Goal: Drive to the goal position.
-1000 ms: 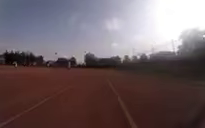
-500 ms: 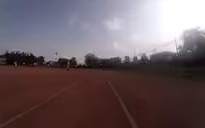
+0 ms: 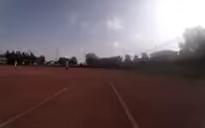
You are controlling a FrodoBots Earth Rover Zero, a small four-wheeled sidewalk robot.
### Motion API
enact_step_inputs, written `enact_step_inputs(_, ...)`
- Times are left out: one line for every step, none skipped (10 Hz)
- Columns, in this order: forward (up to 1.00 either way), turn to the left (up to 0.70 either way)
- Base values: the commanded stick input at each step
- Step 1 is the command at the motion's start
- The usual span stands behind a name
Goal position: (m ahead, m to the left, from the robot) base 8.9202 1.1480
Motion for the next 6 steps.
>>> enact_step_inputs(0.70,0.00)
enact_step_inputs(0.70,0.00)
enact_step_inputs(0.70,0.00)
enact_step_inputs(0.70,0.00)
enact_step_inputs(0.70,0.00)
enact_step_inputs(0.70,0.00)
